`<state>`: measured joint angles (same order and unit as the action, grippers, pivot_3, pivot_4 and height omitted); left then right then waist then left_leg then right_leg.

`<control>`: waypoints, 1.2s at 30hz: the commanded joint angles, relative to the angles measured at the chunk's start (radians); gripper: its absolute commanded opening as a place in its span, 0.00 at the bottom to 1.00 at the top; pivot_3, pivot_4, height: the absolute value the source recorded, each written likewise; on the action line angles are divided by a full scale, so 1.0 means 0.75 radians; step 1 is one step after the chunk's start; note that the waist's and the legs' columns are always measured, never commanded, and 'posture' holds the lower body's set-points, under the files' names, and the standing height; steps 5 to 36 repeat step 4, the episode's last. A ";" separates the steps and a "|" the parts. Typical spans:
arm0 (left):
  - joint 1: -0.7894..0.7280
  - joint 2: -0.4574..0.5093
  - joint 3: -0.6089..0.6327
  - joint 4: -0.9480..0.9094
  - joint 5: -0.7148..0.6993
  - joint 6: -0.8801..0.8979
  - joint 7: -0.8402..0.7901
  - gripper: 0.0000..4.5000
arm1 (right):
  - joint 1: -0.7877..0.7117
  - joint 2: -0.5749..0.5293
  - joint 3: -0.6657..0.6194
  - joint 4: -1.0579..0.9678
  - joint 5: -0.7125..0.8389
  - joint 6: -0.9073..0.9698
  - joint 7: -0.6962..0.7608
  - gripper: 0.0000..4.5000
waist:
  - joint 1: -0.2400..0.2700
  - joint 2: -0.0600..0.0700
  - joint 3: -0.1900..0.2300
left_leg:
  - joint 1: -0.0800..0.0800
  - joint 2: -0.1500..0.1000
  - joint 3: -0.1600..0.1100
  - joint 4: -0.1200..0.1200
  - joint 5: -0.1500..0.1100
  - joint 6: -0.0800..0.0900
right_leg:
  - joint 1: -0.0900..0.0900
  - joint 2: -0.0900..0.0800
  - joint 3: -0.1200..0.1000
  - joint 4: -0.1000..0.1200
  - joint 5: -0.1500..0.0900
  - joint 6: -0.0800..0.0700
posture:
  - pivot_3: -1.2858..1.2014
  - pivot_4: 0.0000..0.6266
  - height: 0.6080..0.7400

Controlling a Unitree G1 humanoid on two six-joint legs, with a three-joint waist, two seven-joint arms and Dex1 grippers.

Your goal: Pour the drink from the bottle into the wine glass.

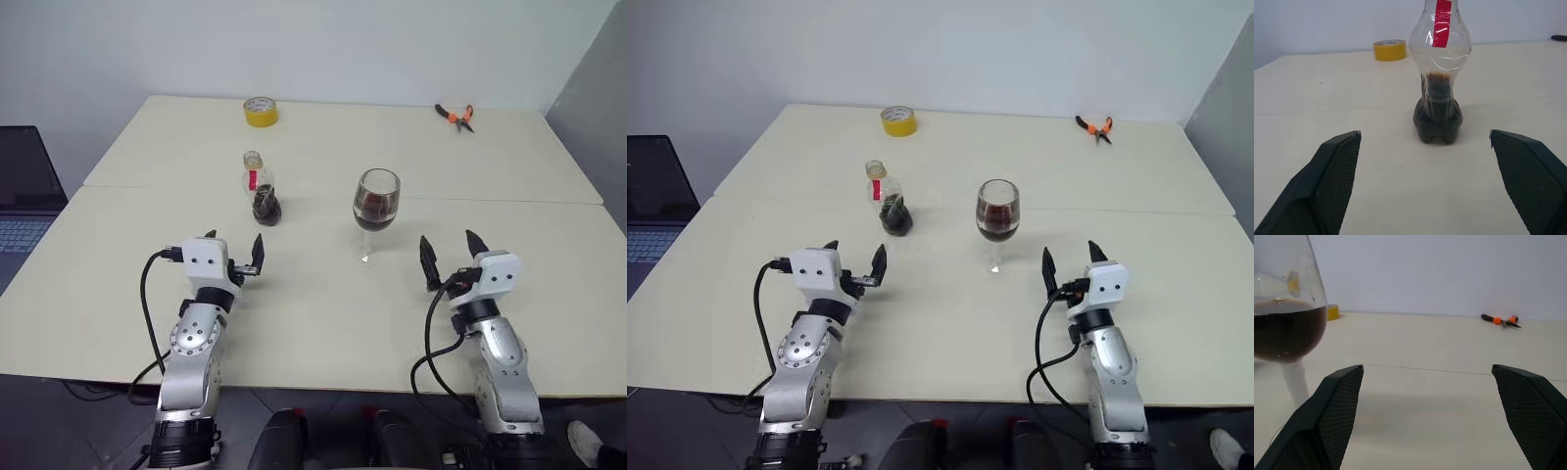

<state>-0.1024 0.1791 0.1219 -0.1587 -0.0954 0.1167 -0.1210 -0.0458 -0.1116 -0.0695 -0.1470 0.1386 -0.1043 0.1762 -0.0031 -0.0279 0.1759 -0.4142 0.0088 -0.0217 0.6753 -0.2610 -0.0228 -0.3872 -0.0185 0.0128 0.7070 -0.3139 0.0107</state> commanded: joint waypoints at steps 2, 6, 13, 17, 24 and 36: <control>0.004 0.016 0.003 -0.011 0.014 -0.065 -0.012 0.99 | -0.023 -0.014 -0.030 -0.011 0.004 -0.041 0.001 1.00 | 0.000 0.000 0.000 | 0.000 0.000 0.000 0.000 0.000 0.000 | 0.000 0.000 0.000 0.000 0.000 0.000 | 0.52 0.24 1.00; 0.009 0.033 -0.003 -0.004 0.013 -0.081 -0.040 0.99 | -0.021 -0.016 -0.030 -0.009 0.005 -0.040 0.003 1.00 | 0.000 0.000 0.000 | 0.000 0.000 0.000 0.000 0.000 0.000 | 0.000 0.000 0.000 0.000 0.000 0.000 | 0.52 0.24 1.00; 0.009 0.033 -0.003 -0.004 0.013 -0.081 -0.040 0.99 | -0.021 -0.016 -0.030 -0.009 0.005 -0.040 0.003 1.00 | 0.000 0.000 0.000 | 0.000 0.000 0.000 0.000 0.000 0.000 | 0.000 0.000 0.000 0.000 0.000 0.000 | 0.52 0.24 1.00; 0.009 0.033 -0.003 -0.004 0.013 -0.081 -0.040 0.99 | -0.021 -0.016 -0.030 -0.009 0.005 -0.040 0.003 1.00 | 0.000 0.000 0.000 | 0.000 0.000 0.000 0.000 0.000 0.000 | 0.000 0.000 0.000 0.000 0.000 0.000 | 0.52 0.24 1.00; 0.009 0.033 -0.003 -0.004 0.013 -0.081 -0.040 0.99 | -0.021 -0.016 -0.030 -0.009 0.005 -0.040 0.003 1.00 | 0.000 0.000 0.000 | 0.000 0.000 0.000 0.000 0.000 0.000 | 0.000 0.000 0.000 0.000 0.000 0.000 | 0.52 0.24 1.00; 0.009 0.033 -0.003 -0.004 0.013 -0.081 -0.040 0.99 | -0.021 -0.016 -0.030 -0.009 0.005 -0.040 0.003 1.00 | 0.000 0.000 0.000 | 0.000 0.000 0.000 0.000 0.000 0.000 | 0.000 0.000 0.000 0.000 0.000 0.000 | 0.52 0.24 1.00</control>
